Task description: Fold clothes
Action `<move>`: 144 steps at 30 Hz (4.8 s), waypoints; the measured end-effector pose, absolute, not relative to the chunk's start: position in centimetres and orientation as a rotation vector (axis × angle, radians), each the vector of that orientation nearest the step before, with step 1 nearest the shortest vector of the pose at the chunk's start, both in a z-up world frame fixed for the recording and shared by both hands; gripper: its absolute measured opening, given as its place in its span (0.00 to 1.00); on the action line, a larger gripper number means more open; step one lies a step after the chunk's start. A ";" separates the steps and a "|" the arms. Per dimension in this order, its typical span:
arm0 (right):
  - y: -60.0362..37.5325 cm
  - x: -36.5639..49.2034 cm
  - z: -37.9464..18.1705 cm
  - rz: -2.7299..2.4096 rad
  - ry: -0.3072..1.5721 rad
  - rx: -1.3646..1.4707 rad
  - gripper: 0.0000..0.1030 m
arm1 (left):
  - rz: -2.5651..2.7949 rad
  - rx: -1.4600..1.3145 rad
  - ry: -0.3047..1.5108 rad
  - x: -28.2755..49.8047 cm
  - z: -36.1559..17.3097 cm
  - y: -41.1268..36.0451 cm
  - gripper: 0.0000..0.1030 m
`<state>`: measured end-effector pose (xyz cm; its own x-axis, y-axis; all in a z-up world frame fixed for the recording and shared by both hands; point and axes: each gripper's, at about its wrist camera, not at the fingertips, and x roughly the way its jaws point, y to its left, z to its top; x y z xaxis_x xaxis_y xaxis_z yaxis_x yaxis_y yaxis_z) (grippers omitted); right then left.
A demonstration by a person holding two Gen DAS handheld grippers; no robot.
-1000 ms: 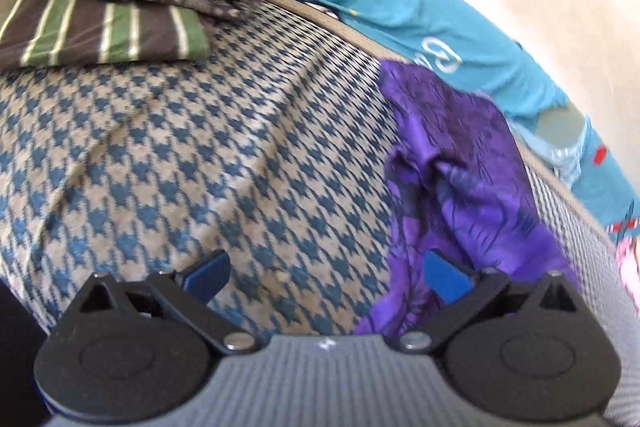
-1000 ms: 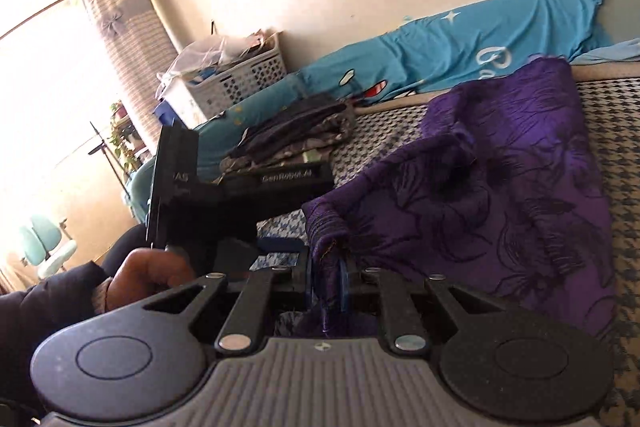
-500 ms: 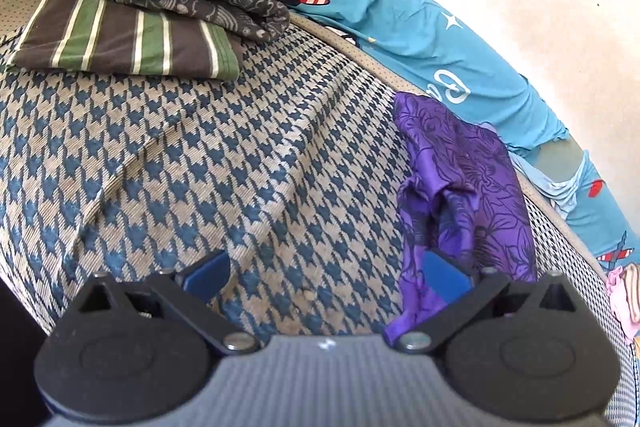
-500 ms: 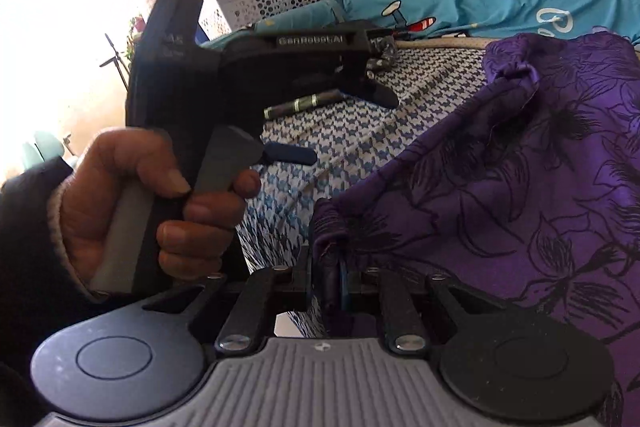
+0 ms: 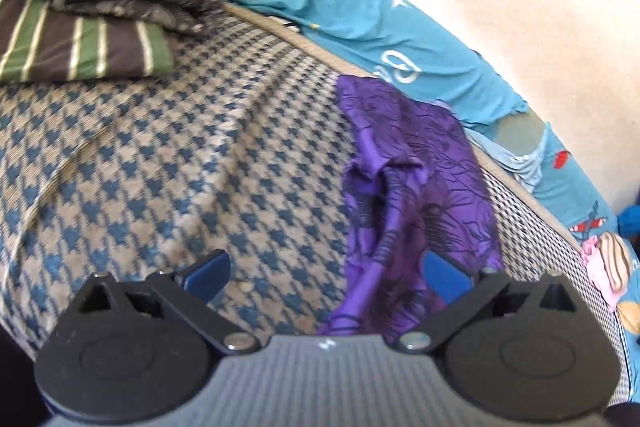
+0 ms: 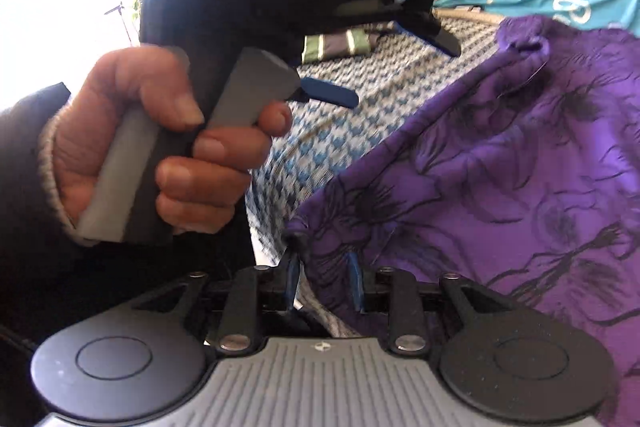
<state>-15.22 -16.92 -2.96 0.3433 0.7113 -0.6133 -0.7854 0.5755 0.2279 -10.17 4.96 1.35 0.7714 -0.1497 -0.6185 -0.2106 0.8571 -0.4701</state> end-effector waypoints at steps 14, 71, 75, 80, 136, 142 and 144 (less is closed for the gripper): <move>-20.8 -14.4 -0.9 0.784 0.669 0.048 0.31 | -0.007 -0.443 0.743 -4.9 1.3 1.4 1.00; -22.4 -12.9 -3.3 0.725 0.738 0.157 0.49 | 0.176 -0.430 0.694 1.6 0.3 2.3 1.00; -22.2 -12.9 -3.4 0.731 0.734 0.154 0.53 | 0.243 -0.518 0.723 1.7 -1.0 4.2 1.00; -22.3 -12.9 -3.5 0.736 0.735 0.165 0.54 | 0.273 -0.504 0.712 1.5 -1.3 4.4 1.00; -23.6 -0.7 -1.3 0.648 0.768 -0.148 0.52 | 0.209 -0.448 0.608 1.1 0.5 2.0 1.00; -24.9 -0.8 -1.7 0.642 0.756 -0.152 0.48 | 0.223 -0.400 0.595 2.1 1.0 1.6 1.00; -25.2 -0.7 -1.8 0.643 0.759 -0.141 0.48 | 0.263 -0.418 0.635 2.5 0.1 2.2 1.00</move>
